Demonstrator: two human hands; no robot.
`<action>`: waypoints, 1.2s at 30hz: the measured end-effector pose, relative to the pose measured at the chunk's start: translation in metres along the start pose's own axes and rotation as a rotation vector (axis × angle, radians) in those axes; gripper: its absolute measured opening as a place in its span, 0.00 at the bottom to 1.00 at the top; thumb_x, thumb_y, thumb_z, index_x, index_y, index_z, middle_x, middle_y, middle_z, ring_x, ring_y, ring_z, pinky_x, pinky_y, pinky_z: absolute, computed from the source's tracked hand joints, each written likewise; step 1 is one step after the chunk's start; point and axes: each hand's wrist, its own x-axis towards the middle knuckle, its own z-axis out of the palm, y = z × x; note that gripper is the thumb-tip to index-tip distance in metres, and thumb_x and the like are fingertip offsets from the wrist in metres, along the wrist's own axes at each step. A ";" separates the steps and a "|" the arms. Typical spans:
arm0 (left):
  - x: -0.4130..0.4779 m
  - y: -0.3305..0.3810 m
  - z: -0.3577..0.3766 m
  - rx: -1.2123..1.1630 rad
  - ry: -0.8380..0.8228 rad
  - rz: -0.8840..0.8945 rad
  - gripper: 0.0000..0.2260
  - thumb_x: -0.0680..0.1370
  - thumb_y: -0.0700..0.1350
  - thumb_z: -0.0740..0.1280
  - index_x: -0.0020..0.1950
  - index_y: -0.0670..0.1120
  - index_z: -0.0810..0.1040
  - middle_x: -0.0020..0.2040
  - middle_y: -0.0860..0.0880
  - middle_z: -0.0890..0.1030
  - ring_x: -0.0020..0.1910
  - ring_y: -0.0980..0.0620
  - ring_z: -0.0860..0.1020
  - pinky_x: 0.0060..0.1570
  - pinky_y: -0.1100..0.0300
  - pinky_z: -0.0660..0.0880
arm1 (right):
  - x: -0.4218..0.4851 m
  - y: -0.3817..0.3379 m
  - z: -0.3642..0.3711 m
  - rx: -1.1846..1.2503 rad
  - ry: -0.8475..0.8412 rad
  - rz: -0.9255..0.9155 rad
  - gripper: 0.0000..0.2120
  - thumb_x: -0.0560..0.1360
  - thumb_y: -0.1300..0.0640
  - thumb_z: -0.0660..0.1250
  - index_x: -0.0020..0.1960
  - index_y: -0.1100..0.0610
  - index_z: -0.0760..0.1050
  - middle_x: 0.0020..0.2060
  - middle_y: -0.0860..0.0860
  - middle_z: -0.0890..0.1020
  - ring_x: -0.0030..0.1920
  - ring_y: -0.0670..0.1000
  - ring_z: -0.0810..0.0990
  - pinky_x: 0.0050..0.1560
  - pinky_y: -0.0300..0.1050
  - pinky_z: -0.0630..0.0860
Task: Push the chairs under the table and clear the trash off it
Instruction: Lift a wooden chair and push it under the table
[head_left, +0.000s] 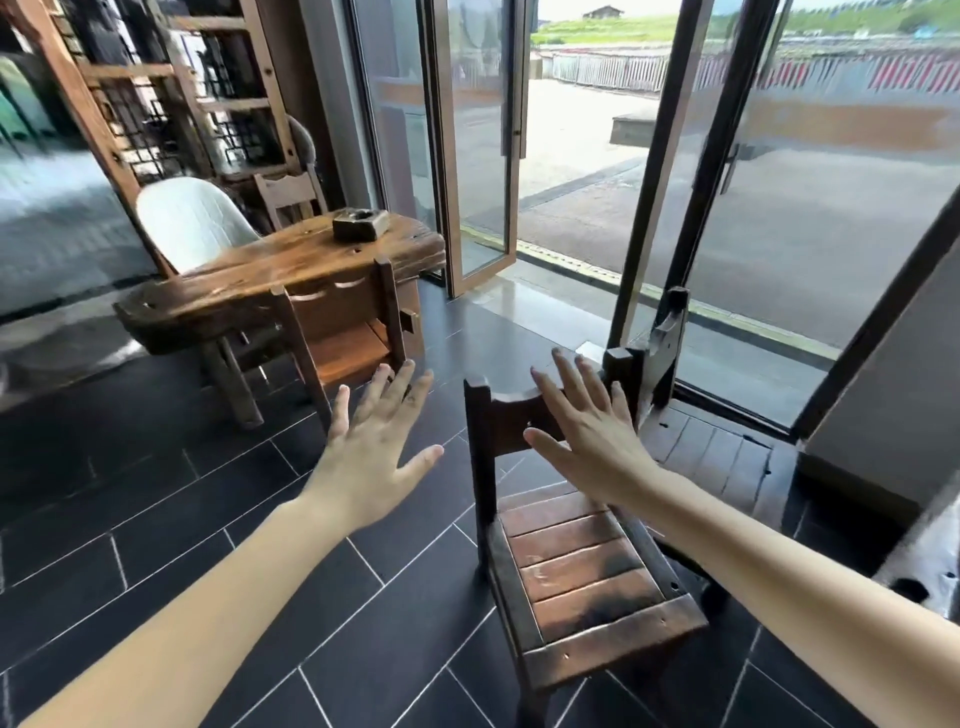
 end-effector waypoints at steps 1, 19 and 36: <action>0.017 -0.009 0.002 -0.008 0.008 -0.009 0.32 0.80 0.59 0.54 0.77 0.56 0.38 0.77 0.57 0.37 0.75 0.56 0.33 0.73 0.47 0.32 | 0.021 -0.001 0.005 -0.007 -0.009 -0.012 0.33 0.77 0.37 0.49 0.78 0.45 0.42 0.77 0.47 0.36 0.76 0.50 0.33 0.74 0.61 0.38; 0.329 -0.191 0.068 -0.169 -0.199 0.403 0.32 0.78 0.58 0.60 0.77 0.54 0.48 0.78 0.54 0.51 0.77 0.57 0.47 0.75 0.52 0.42 | 0.271 0.022 0.104 0.011 -0.112 0.423 0.32 0.79 0.40 0.53 0.78 0.47 0.45 0.78 0.51 0.41 0.77 0.52 0.38 0.74 0.61 0.42; 0.541 -0.025 0.205 0.003 -0.568 1.098 0.31 0.79 0.52 0.61 0.78 0.53 0.50 0.79 0.53 0.49 0.78 0.53 0.47 0.75 0.47 0.44 | 0.350 0.066 0.248 0.395 -0.318 0.638 0.25 0.77 0.48 0.62 0.72 0.52 0.63 0.68 0.54 0.69 0.68 0.60 0.66 0.61 0.62 0.71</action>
